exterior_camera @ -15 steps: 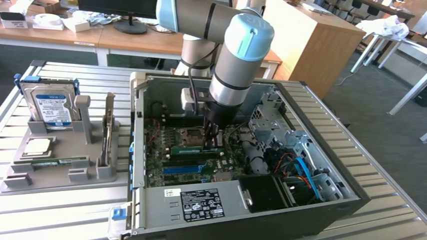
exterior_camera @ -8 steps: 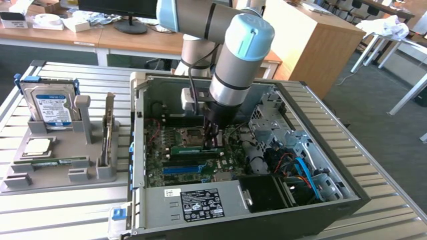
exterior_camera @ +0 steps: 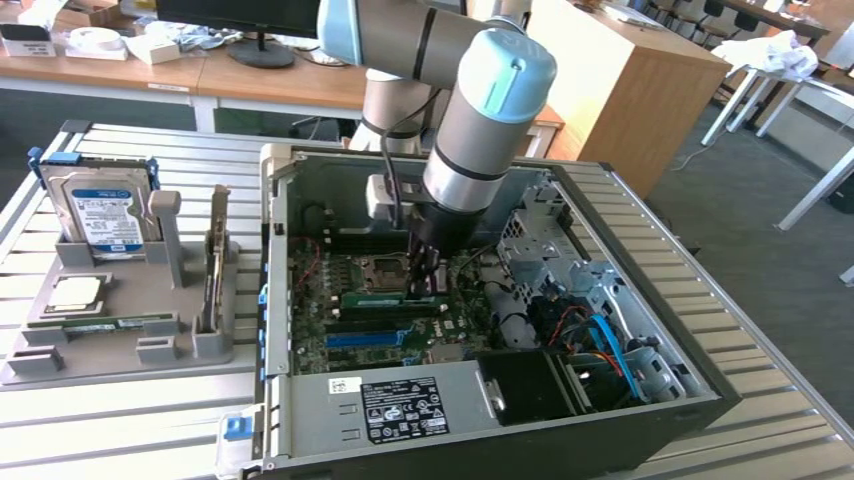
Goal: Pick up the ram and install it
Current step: 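Insert the ram into the slot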
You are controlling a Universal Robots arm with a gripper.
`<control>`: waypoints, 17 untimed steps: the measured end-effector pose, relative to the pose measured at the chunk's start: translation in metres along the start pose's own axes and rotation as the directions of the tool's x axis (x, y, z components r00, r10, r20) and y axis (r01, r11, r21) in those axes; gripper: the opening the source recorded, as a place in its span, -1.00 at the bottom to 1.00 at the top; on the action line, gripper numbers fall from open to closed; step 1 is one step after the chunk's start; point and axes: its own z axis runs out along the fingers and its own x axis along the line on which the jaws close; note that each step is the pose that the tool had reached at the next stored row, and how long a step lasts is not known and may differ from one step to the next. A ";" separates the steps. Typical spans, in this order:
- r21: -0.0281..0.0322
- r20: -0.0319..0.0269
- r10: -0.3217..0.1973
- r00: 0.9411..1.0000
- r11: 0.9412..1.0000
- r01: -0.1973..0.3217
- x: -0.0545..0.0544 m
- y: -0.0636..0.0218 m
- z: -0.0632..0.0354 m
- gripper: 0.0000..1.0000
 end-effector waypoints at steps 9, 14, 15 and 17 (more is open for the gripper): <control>-0.003 0.000 0.000 1.000 1.000 0.000 0.001 -0.0011 -0.0001 -0.77; -0.003 0.000 0.000 1.000 1.000 0.000 0.002 -0.0012 -0.0001 -0.77; -0.003 0.000 0.000 1.000 1.000 0.000 0.002 -0.0012 -0.0001 -0.77; -0.004 0.000 0.000 1.000 1.000 0.000 0.002 -0.0016 0.0001 -0.77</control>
